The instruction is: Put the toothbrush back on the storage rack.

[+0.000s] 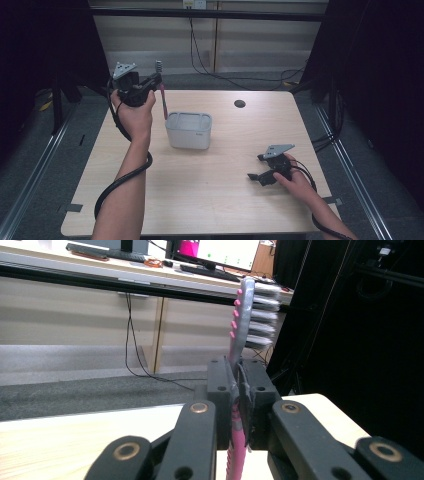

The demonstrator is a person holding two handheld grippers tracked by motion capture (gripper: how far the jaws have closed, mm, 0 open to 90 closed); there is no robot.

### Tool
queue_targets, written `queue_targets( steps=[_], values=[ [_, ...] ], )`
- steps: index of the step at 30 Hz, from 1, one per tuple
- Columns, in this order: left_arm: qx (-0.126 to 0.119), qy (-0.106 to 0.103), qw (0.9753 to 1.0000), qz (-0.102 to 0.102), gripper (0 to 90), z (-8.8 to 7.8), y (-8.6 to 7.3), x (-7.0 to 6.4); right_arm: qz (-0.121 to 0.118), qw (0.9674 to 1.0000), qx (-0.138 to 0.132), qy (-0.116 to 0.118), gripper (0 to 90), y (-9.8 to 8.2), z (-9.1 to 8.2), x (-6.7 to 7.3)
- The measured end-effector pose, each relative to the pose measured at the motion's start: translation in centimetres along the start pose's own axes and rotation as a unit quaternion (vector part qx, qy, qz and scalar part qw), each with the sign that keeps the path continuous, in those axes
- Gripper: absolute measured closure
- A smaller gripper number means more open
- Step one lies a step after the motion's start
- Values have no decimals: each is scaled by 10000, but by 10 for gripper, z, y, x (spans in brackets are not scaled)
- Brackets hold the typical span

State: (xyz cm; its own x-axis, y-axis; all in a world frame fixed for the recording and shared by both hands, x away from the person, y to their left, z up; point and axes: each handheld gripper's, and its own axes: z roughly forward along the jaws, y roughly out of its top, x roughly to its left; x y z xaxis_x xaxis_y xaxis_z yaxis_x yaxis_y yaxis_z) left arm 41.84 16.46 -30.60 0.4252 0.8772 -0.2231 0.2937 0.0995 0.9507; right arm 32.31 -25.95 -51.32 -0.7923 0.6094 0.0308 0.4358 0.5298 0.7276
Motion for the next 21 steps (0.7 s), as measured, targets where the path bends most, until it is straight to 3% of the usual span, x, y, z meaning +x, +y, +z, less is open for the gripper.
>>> queue_targets(
  steps=[21],
  values=[
    [33,26,10000,-51,847,10,-17,1,6,10000,-1,-3,123,0,0,0]
  ],
)
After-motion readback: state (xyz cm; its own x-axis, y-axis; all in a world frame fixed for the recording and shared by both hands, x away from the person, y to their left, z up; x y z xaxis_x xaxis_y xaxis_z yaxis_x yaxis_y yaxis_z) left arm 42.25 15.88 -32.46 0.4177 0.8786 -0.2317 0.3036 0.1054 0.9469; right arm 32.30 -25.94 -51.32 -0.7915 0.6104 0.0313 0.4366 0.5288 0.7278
